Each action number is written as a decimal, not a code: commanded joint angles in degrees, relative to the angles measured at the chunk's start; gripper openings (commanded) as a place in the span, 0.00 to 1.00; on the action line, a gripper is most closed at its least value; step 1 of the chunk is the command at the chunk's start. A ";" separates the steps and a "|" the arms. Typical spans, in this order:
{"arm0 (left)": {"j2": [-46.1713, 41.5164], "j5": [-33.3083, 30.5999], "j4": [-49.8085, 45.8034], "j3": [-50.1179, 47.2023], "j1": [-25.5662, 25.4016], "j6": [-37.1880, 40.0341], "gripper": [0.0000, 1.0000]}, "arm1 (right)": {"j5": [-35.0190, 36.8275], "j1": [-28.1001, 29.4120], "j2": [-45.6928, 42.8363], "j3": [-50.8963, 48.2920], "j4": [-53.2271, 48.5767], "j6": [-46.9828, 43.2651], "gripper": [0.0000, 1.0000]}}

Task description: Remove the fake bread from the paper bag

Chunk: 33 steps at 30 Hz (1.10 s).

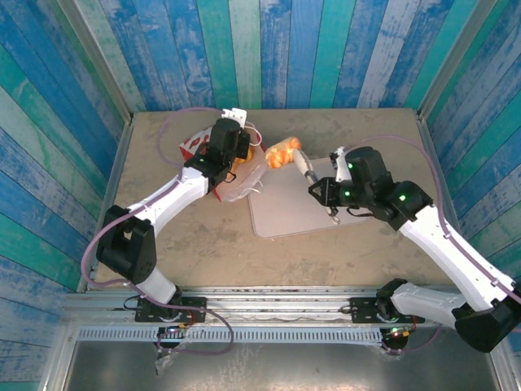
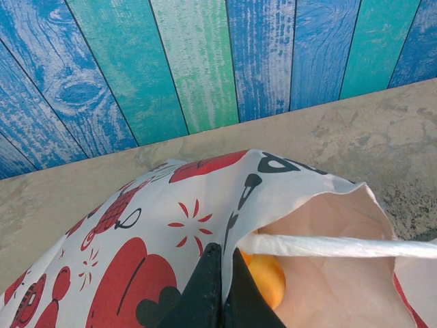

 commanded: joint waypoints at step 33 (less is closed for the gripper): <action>-5.10 0.50 1.87 -1.12 -0.11 0.34 0.02 | -3.78 -19.35 15.58 -10.51 7.47 -0.07 0.34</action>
